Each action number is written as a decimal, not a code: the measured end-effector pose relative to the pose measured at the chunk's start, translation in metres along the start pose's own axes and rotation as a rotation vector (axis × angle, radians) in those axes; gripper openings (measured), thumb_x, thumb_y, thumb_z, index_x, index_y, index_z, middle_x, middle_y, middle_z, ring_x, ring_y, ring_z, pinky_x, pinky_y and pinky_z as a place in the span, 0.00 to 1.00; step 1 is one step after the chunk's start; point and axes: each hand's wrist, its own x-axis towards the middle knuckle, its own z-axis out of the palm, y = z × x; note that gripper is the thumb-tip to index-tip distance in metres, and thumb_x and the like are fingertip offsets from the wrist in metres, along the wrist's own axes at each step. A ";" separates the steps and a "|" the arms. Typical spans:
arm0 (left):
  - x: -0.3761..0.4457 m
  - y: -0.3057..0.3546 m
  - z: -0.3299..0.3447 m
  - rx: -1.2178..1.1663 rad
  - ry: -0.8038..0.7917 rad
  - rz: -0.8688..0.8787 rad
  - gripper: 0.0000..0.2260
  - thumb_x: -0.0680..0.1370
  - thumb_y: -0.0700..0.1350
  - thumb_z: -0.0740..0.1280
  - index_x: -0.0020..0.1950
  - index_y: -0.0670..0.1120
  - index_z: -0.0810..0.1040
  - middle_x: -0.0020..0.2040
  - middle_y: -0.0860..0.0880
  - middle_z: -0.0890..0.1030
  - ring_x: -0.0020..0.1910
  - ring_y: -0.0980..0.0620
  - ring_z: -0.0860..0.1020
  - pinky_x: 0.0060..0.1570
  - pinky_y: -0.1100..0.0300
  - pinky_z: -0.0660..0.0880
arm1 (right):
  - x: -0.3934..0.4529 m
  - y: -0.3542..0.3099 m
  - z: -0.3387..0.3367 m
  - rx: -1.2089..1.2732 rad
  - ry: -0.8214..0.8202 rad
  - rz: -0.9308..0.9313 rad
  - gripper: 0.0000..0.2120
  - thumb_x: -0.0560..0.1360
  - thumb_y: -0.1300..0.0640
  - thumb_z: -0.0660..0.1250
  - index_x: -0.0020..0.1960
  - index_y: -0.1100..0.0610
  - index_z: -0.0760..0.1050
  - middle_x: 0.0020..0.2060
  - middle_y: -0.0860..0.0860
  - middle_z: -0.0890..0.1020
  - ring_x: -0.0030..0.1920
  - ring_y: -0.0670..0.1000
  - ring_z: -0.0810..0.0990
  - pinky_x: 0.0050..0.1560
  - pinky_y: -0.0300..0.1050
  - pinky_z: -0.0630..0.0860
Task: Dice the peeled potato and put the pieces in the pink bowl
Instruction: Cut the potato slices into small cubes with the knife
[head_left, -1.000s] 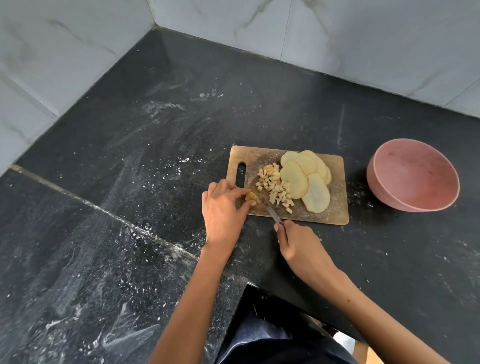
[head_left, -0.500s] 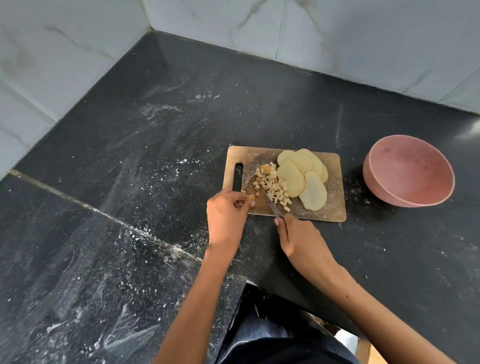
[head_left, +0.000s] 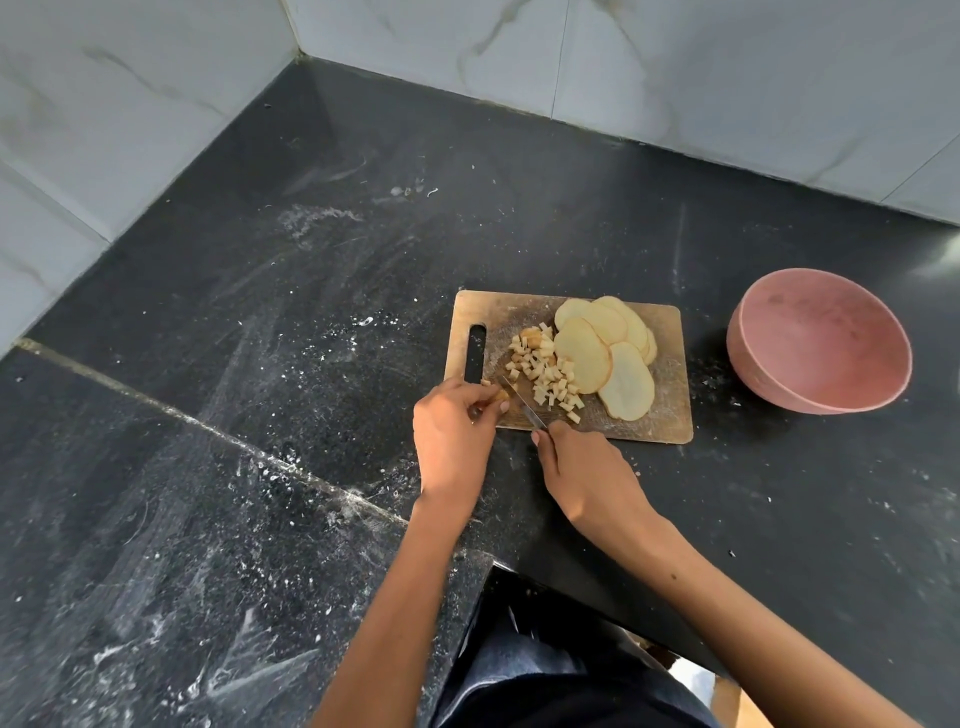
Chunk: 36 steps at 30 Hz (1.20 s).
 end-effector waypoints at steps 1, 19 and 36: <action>0.000 0.000 0.000 -0.007 -0.005 0.000 0.08 0.68 0.38 0.78 0.46 0.41 0.86 0.41 0.49 0.84 0.34 0.58 0.76 0.42 0.70 0.74 | 0.000 -0.001 0.000 -0.005 -0.003 0.001 0.14 0.83 0.47 0.48 0.46 0.55 0.65 0.37 0.52 0.73 0.44 0.60 0.77 0.41 0.50 0.69; -0.003 -0.002 -0.001 -0.027 0.006 0.008 0.06 0.71 0.36 0.75 0.47 0.39 0.85 0.42 0.48 0.84 0.38 0.57 0.79 0.45 0.69 0.75 | -0.008 0.001 0.003 -0.017 0.001 0.107 0.16 0.84 0.50 0.47 0.55 0.60 0.68 0.48 0.60 0.79 0.50 0.63 0.78 0.40 0.49 0.67; -0.002 -0.003 -0.003 -0.060 0.029 -0.039 0.06 0.69 0.35 0.76 0.44 0.40 0.86 0.43 0.47 0.85 0.39 0.57 0.80 0.46 0.79 0.70 | 0.000 -0.020 0.009 -0.079 0.022 0.070 0.15 0.84 0.52 0.48 0.57 0.60 0.67 0.52 0.60 0.79 0.52 0.63 0.77 0.41 0.48 0.66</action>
